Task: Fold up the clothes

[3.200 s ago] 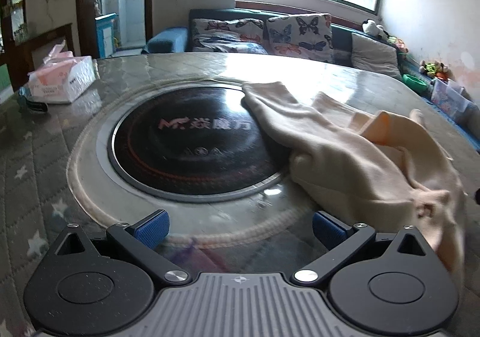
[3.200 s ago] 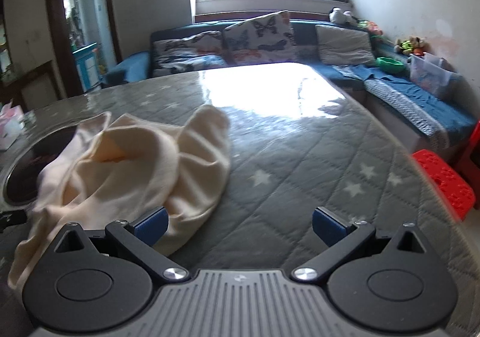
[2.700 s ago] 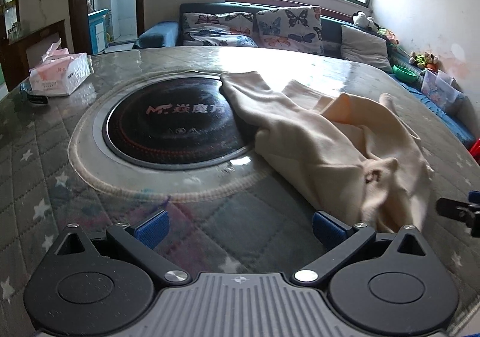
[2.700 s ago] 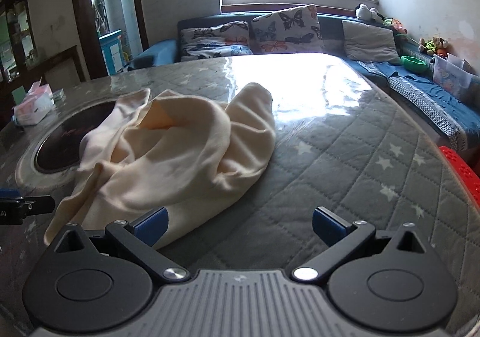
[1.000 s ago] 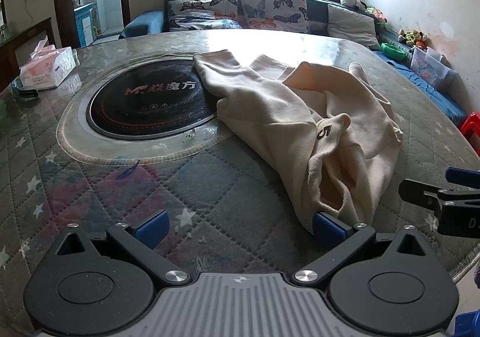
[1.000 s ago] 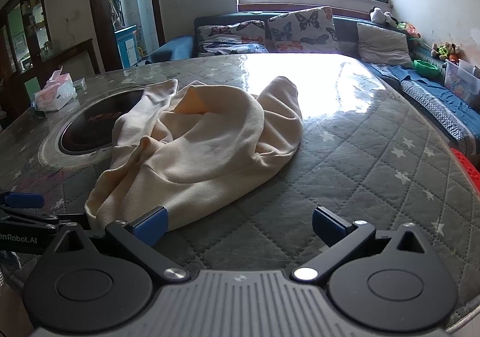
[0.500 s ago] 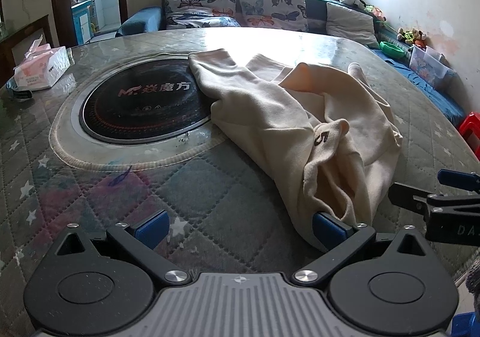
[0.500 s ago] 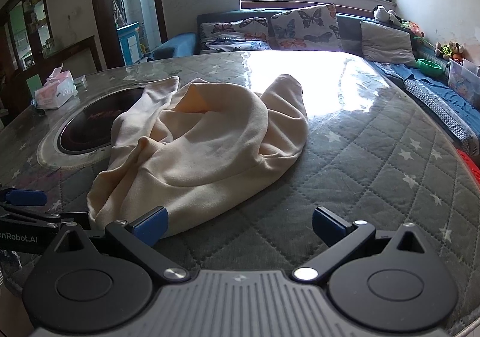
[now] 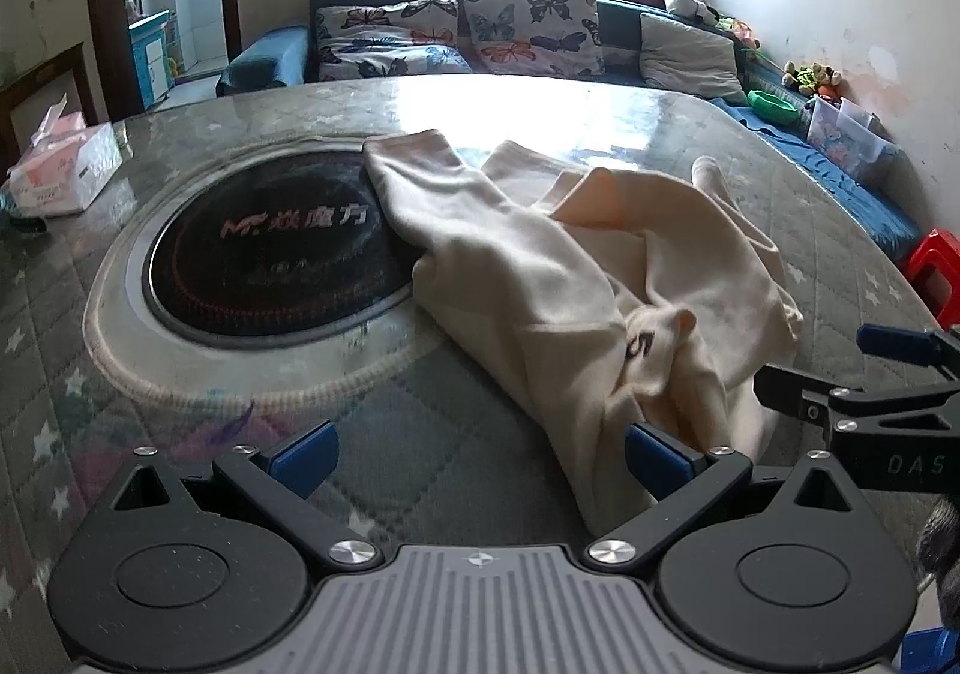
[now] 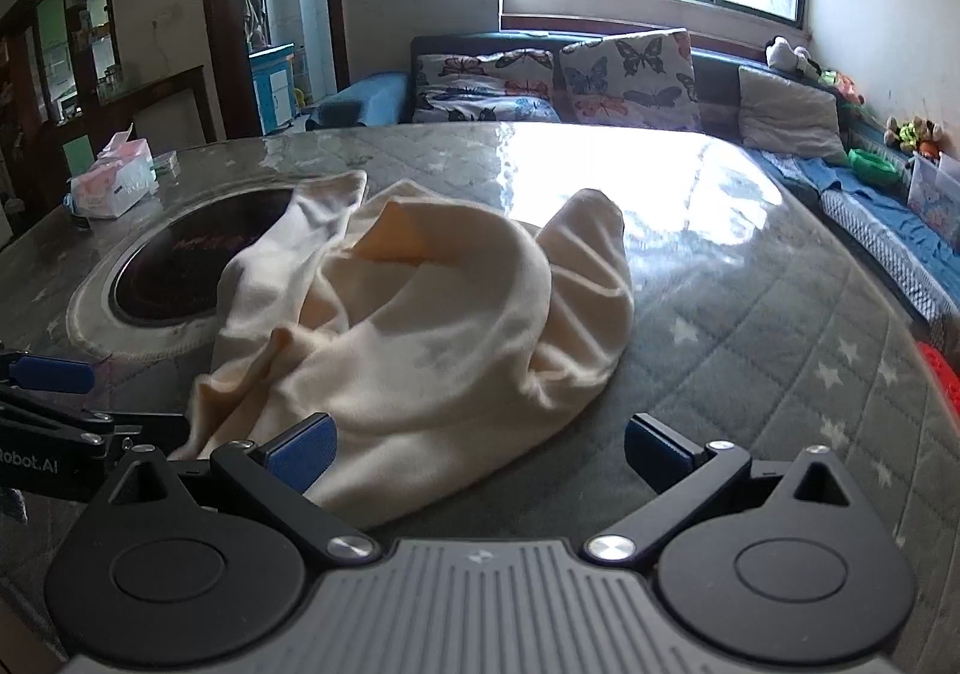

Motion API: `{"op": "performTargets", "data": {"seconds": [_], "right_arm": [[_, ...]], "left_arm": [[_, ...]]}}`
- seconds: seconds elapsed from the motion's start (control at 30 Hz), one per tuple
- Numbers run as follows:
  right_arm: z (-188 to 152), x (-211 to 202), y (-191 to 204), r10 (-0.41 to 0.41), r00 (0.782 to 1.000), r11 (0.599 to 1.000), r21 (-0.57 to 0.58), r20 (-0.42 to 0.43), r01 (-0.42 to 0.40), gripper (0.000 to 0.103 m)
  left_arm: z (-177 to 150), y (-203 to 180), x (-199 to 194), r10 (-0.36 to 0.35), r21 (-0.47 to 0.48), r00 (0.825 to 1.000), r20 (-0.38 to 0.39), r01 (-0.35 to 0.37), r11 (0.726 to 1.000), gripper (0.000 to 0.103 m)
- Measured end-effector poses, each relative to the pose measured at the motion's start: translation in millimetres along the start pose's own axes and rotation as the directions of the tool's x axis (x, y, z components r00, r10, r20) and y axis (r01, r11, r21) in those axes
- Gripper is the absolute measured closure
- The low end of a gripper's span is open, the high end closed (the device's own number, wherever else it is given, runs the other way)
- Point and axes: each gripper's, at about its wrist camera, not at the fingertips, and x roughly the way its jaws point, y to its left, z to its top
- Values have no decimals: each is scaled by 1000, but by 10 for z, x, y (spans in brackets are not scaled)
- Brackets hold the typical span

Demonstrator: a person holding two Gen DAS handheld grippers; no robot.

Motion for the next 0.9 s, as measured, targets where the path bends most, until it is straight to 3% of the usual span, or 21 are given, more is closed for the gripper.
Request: {"op": "performTargets", "data": {"seconds": [0.3,0.63,0.83,0.9], "right_arm": [[461,221,-3,-3,998,997,-82,58,8,1],[937,760,121,28,998,975,-223,58,-15,12],[1031,1100,301,75,997,940,-333,-16,-76,28],[1025,1188,328,83,996,933,-348,-41,-92,49]], "left_arm": [[356,83,173,43,11,998,35,-43,999,0],[645,284,489,82,-13,996,34,-81,997,0],[703,299,643,60,8,998,33,-60,998,0],[703,293,669,47,15,998,35,-47,999,2]]}}
